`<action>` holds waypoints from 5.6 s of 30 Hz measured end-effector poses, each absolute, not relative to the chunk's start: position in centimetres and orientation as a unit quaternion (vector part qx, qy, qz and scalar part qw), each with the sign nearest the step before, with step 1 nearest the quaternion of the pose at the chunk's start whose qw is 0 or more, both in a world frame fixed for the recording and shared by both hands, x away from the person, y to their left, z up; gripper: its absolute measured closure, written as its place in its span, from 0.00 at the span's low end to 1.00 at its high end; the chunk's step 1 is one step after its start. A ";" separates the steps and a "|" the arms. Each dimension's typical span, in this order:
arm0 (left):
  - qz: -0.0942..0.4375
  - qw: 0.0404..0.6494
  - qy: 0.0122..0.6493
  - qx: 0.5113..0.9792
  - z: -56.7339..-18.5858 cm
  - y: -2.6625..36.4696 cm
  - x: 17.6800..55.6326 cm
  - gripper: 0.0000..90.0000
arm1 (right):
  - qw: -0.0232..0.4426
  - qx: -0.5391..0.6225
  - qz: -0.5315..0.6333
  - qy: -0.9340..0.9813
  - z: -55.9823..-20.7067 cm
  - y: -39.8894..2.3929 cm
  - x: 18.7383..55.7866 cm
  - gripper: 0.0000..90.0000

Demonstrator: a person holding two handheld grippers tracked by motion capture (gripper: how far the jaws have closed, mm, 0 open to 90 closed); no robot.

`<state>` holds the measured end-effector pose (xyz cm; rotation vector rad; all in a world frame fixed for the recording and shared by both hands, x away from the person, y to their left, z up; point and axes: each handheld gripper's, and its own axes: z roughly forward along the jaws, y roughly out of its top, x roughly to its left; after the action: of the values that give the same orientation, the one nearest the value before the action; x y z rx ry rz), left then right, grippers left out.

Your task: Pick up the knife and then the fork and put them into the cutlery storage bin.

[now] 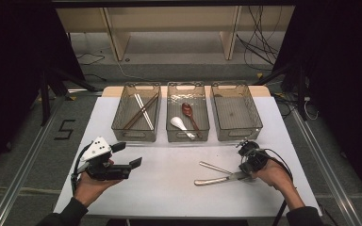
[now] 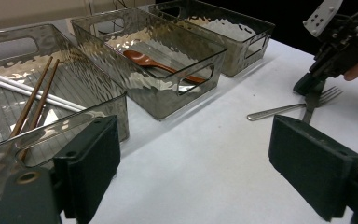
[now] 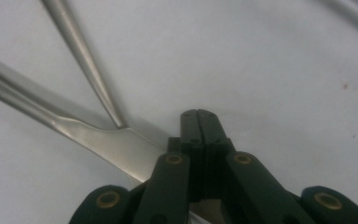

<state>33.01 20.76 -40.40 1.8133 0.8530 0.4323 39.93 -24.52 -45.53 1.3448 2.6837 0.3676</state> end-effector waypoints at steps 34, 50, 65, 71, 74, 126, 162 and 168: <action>0.180 0.518 0.356 0.757 -40.4 20.7 33.0 0.18 | 0.056 0.406 0.140 0.901 -44.0 -24.3 36.0 0.93; 0.179 0.517 0.355 0.758 -40.4 20.7 33.0 0.18 | 0.046 0.296 0.164 0.940 -44.1 -20.3 35.8 0.47; 0.179 0.518 0.354 0.757 -40.4 20.6 33.0 0.18 | 0.036 0.256 0.121 0.958 -45.4 -19.0 36.2 0.56; 0.180 0.519 0.354 0.757 -40.4 20.6 33.0 0.18 | 0.039 0.249 0.112 0.961 -45.8 -19.1 36.2 0.61; 0.180 0.519 0.354 0.757 -40.4 20.6 33.0 0.18 | 0.037 0.250 0.111 0.961 -45.7 -19.1 36.1 0.65; 0.180 0.517 0.355 0.758 -40.5 20.6 33.0 0.18 | 0.039 0.215 0.086 0.972 -45.5 -19.1 38.1 0.89; 0.180 0.518 0.357 0.756 -40.4 20.8 33.0 0.18 | 0.072 0.264 0.112 0.955 -43.8 -20.2 38.6 0.90; 0.180 0.518 0.356 0.757 -40.4 20.7 33.0 0.18 | 0.064 0.272 0.107 0.954 -44.2 -20.3 38.8 0.90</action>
<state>32.96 20.74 -40.44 1.8158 0.8555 0.4328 38.78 -20.32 -44.17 0.8203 2.8810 0.3219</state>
